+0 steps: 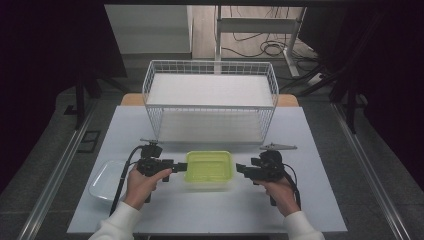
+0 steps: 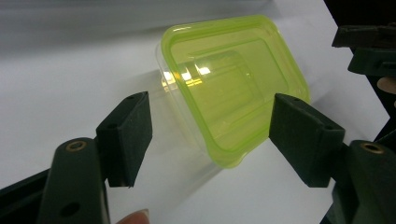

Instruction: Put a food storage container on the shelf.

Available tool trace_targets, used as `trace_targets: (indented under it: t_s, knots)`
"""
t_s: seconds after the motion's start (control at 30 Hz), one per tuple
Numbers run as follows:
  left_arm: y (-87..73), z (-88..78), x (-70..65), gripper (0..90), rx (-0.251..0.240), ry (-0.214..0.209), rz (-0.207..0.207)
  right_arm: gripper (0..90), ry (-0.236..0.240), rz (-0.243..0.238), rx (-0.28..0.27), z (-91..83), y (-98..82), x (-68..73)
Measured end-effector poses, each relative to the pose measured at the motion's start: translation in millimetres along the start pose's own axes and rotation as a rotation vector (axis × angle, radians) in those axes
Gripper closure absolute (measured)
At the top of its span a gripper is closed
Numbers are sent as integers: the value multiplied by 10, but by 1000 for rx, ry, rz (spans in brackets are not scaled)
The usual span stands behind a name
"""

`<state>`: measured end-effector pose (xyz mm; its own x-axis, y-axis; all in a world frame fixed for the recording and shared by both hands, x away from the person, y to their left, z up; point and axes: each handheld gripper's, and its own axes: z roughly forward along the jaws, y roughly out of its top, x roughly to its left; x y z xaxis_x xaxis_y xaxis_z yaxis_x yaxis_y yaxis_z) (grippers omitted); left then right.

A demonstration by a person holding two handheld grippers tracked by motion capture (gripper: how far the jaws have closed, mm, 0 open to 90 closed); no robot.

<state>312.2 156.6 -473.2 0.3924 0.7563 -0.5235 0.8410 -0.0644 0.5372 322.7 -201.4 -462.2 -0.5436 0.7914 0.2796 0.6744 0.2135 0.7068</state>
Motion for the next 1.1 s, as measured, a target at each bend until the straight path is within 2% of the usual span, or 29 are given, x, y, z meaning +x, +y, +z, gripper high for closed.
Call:
trace_targets:
  t_s: [0.17, 0.3, 0.4, 0.47, 0.6, 0.73, 0.9, 1.1]
  knots:
    - [43, 119, 65, 323, 21, -1, -37, 338, 46, 19, 36, 101, 81, -37]
    - [65, 216, 124, 349, 40, -19, -66, 353, 52, 33, 75, 190, 121, -44]
    - [62, 254, 165, 374, 44, -11, -79, 363, 66, 61, 76, 241, 137, -62]
    - [52, 277, 190, 397, 46, -20, -92, 373, 70, 61, 83, 280, 143, -76]
    - [33, 322, 207, 431, 57, -10, -88, 404, 75, 84, 84, 329, 141, -108]
    - [28, 370, 239, 456, 70, -27, -98, 443, 102, 93, 105, 405, 134, -124]
    - [24, 388, 276, 492, 71, -49, -105, 471, 106, 110, 140, 500, 115, -152]
    - [22, 372, 285, 562, 71, -61, -111, 537, 165, 137, 160, 592, 95, -145]
